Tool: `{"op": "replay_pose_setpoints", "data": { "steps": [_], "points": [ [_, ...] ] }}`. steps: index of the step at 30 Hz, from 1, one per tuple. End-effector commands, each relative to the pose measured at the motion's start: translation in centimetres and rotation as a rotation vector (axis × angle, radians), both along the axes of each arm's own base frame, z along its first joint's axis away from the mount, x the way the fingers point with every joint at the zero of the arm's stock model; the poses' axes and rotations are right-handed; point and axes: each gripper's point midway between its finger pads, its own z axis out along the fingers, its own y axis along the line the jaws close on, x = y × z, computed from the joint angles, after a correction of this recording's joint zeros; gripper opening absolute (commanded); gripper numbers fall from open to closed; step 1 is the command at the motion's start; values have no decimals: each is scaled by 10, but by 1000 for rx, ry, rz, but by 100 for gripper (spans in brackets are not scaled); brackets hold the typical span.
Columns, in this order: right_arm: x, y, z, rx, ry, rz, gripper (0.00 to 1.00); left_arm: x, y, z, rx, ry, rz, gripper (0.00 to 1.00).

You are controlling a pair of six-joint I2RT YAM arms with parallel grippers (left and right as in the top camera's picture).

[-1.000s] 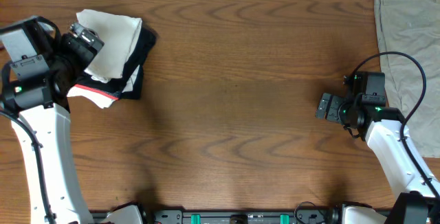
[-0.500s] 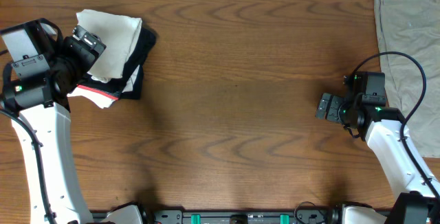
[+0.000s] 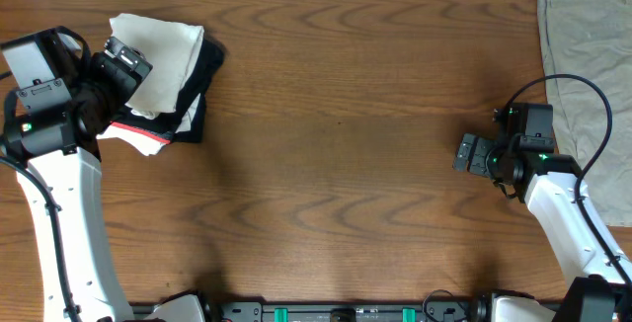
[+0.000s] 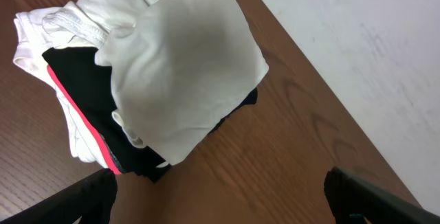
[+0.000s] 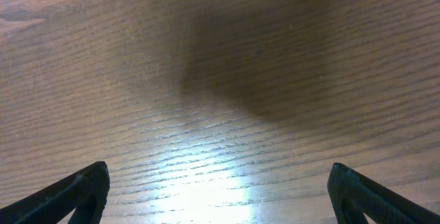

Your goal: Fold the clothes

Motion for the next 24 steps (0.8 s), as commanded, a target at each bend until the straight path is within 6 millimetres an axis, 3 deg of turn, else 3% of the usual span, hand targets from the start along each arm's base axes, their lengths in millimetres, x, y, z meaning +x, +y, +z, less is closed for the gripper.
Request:
{"op": "replay_pose_setpoints", "data": {
  "steps": [1, 7, 11, 18, 24],
  "points": [
    [-2, -1, -3, 5, 8, -8, 99, -1, -2, -3, -13, 7, -7, 98],
    [-3, -1, 1, 4, -1, -8, 99, 0, -2, -3, -13, 7, -7, 98],
    [0, 0, 24, -2, -80, -5, 99, -1, -2, -3, -13, 7, -7, 98],
    [0, 8, 101, -21, -350, 24, 99, -1, -2, -3, -13, 7, -7, 98],
    [-22, 33, 179, -15, -636, 106, 99, -1, -2, -3, -13, 7, -7, 98]
  ]
}}
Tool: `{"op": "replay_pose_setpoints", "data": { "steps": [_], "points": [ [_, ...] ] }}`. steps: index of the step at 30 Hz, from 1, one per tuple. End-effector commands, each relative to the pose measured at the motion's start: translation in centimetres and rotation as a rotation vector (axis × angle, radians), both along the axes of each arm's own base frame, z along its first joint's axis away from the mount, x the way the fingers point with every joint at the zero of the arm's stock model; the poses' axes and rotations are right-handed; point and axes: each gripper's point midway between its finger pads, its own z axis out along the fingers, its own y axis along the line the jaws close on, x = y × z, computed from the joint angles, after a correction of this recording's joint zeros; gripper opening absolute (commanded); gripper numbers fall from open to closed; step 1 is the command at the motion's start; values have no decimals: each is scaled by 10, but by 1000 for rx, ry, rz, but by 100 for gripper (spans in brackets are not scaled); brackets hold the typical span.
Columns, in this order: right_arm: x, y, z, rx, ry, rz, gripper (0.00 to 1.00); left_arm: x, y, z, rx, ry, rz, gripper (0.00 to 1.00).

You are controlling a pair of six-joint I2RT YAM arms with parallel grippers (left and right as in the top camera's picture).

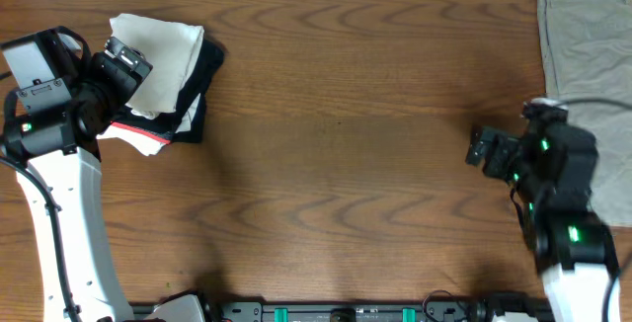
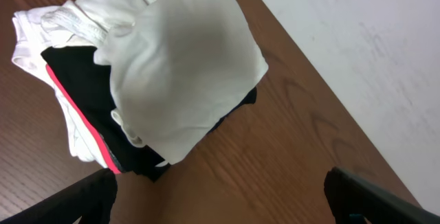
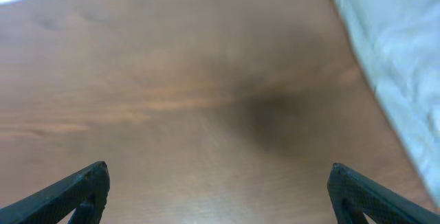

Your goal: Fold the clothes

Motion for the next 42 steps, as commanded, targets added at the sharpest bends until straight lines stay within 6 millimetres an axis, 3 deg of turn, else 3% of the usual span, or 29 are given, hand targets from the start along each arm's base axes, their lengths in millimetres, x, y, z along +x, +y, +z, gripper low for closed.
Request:
{"op": "replay_pose_setpoints", "data": {
  "steps": [1, 6, 9, 16, 21, 28, 36, 42],
  "points": [
    [-19, 22, 43, 7, -161, 75, 99, 0, -2, -3, -10, 7, -5, 98],
    [-56, 53, 93, 32, -372, 209, 99, 0, -2, -3, -10, 7, -5, 98],
    [-79, 57, 115, 28, -483, 242, 99, 0, -2, -3, -10, 7, -5, 98],
    [-110, 56, 127, 58, -616, 274, 99, 0, -2, -3, -10, 7, -5, 98],
    [-110, 53, 111, 58, -656, 259, 99, 0, -2, -3, -10, 7, -5, 98],
    [-88, 57, 76, 75, -737, 242, 99, 0, -2, -3, -10, 7, -5, 98],
    [-66, 56, 50, 79, -850, 207, 99, 0, -2, -3, -10, 7, -5, 98],
    [-56, 49, 16, 58, -793, 160, 99, 0, -2, -3, -10, 7, -5, 98]
  ]
}}
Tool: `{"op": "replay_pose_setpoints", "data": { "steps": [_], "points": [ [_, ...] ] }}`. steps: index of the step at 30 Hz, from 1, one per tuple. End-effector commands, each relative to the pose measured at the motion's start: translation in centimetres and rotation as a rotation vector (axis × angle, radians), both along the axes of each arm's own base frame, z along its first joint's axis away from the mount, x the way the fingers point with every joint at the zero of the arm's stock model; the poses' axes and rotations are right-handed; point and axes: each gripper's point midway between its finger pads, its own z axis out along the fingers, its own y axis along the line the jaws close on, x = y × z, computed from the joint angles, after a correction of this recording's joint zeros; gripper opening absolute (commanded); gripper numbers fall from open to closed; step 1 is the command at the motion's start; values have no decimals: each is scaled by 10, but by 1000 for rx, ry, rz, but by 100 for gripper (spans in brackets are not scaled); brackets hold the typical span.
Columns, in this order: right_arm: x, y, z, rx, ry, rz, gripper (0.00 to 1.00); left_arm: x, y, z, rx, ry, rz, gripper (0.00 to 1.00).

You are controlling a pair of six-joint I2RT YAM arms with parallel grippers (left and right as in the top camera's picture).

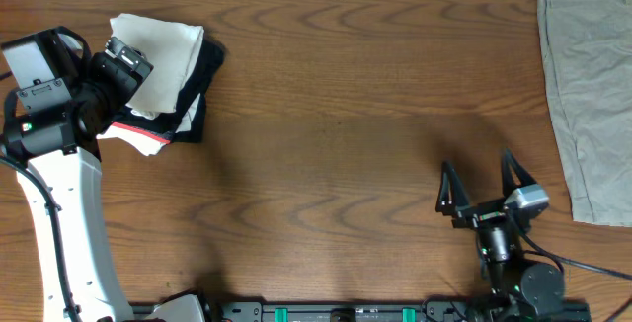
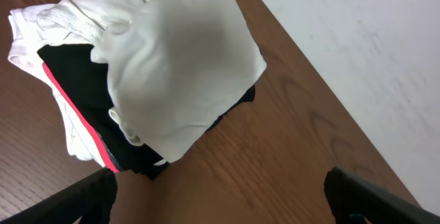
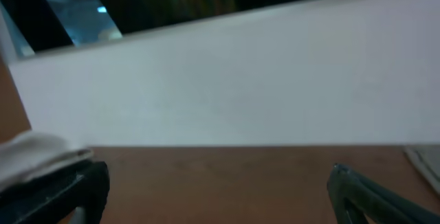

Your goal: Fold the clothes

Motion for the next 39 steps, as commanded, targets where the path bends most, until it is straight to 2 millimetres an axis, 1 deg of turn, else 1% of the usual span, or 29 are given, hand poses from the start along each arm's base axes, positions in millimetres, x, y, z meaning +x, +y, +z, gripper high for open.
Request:
{"op": "replay_pose_setpoints", "data": {
  "steps": [1, 5, 9, 13, 16, 39],
  "points": [
    [5, -11, -16, 1, 44, -60, 99, 0, 0, -3, -4, 7, 1, 98],
    [8, -15, -35, -16, 119, -83, 99, 0, 0, -3, -4, 7, 1, 98],
    [8, -12, -56, -29, 203, -61, 99, 0, 0, -3, -4, 7, 1, 98],
    [8, -10, -62, -24, 232, -48, 99, 0, 0, -3, -4, 7, 1, 98],
    [7, -10, -72, -32, 273, -51, 99, 0, 0, -3, -4, 7, 1, 98],
    [8, -11, -72, -32, 272, -52, 99, 0, 0, -3, -4, 7, 1, 98]
  ]
}}
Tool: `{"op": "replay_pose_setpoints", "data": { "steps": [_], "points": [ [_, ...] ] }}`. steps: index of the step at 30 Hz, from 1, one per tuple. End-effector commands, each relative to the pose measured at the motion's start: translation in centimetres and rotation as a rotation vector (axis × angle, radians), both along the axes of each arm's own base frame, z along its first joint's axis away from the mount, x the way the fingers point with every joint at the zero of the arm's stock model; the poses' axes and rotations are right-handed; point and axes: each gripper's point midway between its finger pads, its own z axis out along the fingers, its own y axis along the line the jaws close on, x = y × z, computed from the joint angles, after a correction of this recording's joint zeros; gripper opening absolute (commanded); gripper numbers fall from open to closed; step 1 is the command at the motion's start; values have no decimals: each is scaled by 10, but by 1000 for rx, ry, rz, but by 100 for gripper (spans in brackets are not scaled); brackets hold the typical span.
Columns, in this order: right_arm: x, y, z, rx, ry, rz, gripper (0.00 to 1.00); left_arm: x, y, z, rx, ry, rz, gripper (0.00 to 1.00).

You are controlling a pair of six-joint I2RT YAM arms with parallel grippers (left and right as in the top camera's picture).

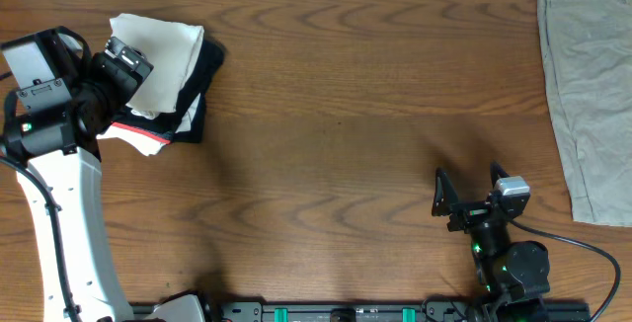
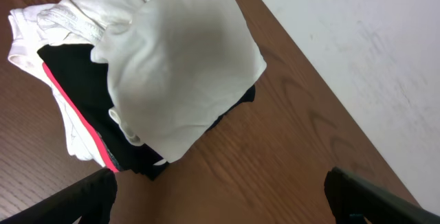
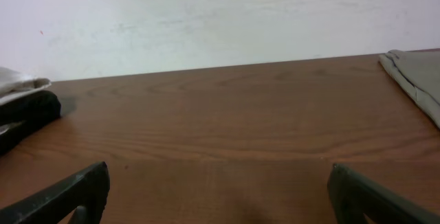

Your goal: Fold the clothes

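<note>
A stack of folded clothes (image 1: 163, 75), white on top of black with a red edge, lies at the table's far left, also filling the left wrist view as the stack (image 2: 158, 73). My left gripper (image 1: 126, 63) hovers over its left side, open and empty. A flat grey-green garment (image 1: 583, 75) lies unfolded along the right edge, its corner showing as the garment (image 3: 416, 73). My right gripper (image 1: 469, 196) sits low near the front edge, pointing across the table, open with nothing between its fingers.
The wooden table (image 1: 346, 144) stretches between the stack and the grey garment. A white wall (image 3: 220, 11) stands behind the far edge. The right arm's base and cable (image 1: 533, 263) sit at the front right.
My right gripper has settled slightly nearer the front edge, and its camera now looks level across the table. The left arm and both garments have not moved.
My right gripper was open, low over the table beside the grey garment. It then stood a little nearer that garment, then drawn back to the front edge, where it remains. My left gripper stayed open over the folded stack throughout.
</note>
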Motion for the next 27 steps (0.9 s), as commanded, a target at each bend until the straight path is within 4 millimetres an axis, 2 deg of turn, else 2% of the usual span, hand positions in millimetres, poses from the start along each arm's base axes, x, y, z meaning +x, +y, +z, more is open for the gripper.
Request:
{"op": "replay_pose_setpoints", "data": {
  "steps": [1, 7, 12, 13, 14, 17, 20, 24, 27],
  "points": [
    [0, -2, -1, 14, 4, -8, 99, 0, 0, -3, -4, 7, 1, 98],
    [0, -2, -1, 14, 4, -8, 99, -2, -1, 0, -1, -1, 1, 98],
    [0, -2, -1, 14, 4, -8, 99, -13, -11, 31, 27, -83, -16, 98],
    [0, -2, -1, 14, 4, -8, 99, -16, -17, 38, 33, -104, -29, 98],
    [0, -2, -1, 14, 4, -8, 99, -24, -34, 56, 47, -157, -69, 98],
    [0, -2, -1, 14, 4, -8, 99, -39, -68, 83, 62, -241, -157, 98],
    [0, -2, -1, 14, 4, -8, 99, -63, -108, 105, 64, -326, -272, 98],
    [0, -2, -1, 14, 4, -8, 99, -100, -144, 120, 55, -411, -393, 98],
    [0, -2, -1, 14, 4, -8, 99, -129, -153, 122, 52, -467, -433, 98]
  ]
}}
